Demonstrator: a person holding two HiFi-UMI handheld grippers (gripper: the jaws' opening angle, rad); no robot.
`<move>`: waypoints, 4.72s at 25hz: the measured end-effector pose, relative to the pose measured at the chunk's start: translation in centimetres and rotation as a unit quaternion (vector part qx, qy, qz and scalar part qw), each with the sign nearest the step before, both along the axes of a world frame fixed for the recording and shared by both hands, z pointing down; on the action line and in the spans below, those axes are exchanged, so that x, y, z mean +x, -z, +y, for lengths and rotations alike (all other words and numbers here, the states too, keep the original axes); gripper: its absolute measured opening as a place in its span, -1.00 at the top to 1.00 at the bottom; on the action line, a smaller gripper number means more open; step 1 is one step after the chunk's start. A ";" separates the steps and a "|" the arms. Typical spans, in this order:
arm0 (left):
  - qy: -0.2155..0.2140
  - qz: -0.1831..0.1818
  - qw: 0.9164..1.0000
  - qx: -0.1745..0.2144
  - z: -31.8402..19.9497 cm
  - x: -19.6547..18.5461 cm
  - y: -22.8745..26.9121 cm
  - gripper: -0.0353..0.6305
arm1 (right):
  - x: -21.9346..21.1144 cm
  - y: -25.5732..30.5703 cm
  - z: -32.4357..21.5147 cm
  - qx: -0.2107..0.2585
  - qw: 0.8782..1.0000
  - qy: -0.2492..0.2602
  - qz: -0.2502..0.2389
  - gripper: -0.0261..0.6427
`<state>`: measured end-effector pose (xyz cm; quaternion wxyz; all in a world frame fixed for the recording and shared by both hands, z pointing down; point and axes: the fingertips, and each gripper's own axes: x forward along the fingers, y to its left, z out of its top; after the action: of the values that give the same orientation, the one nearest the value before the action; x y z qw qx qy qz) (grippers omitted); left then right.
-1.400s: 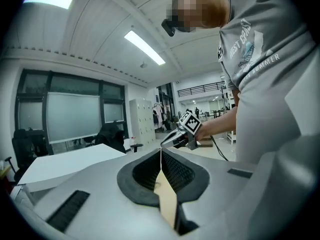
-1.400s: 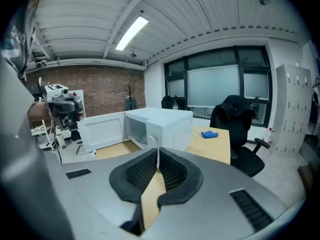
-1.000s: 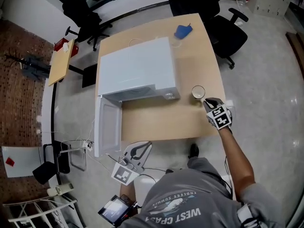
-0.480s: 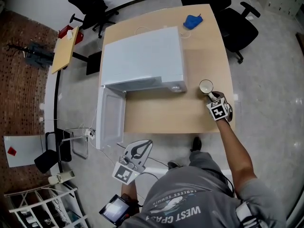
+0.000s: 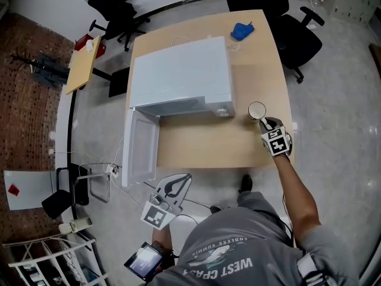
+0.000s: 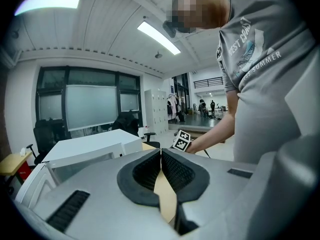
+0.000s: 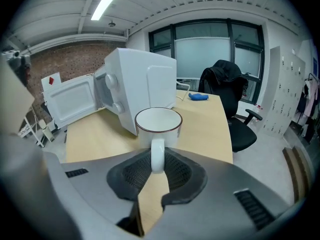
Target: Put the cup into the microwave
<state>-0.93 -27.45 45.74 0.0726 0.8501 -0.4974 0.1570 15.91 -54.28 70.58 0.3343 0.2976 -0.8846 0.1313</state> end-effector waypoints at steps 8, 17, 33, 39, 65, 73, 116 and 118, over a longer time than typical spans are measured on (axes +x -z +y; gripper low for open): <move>-0.025 -0.005 0.999 0.036 0.3 1.0 2.1 0.82 | 0.1 7.7 3.6 0.040 0.998 0.013 -0.047 0.71; -0.057 0.000 0.996 0.064 3.7 0.1 3.3 0.82 | 0.4 16.9 8.7 0.086 0.993 0.011 -0.079 0.71; -0.124 0.013 0.978 0.169 13.9 -9.8 8.4 0.82 | -7.6 29.2 27.1 0.088 0.983 -0.014 -0.158 0.71; -0.135 0.011 0.975 0.179 16.8 -12.7 8.6 0.82 | -11.6 31.5 32.0 0.085 0.981 0.004 -0.177 0.71; -0.170 0.010 0.964 0.206 21.6 -15.1 9.3 0.82 | -16.7 35.7 41.3 0.118 0.977 0.037 -0.173 0.71; -0.159 0.053 0.966 0.197 22.8 -15.3 9.2 0.82 | -17.2 35.7 43.2 0.125 0.977 0.035 -0.169 0.71; -0.082 0.025 0.991 0.104 12.1 -19.9 2.9 0.82 | -30.5 19.5 20.7 -0.011 0.987 0.105 -0.117 0.71; -0.081 0.023 0.991 0.101 11.1 -19.9 2.3 0.82 | -31.3 17.5 18.8 -0.019 0.988 0.105 -0.107 0.71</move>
<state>-20.85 -16.32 43.40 -0.0156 0.8937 -0.4388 0.0920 -15.40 -35.51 53.06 0.2552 0.1808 -0.9390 0.1434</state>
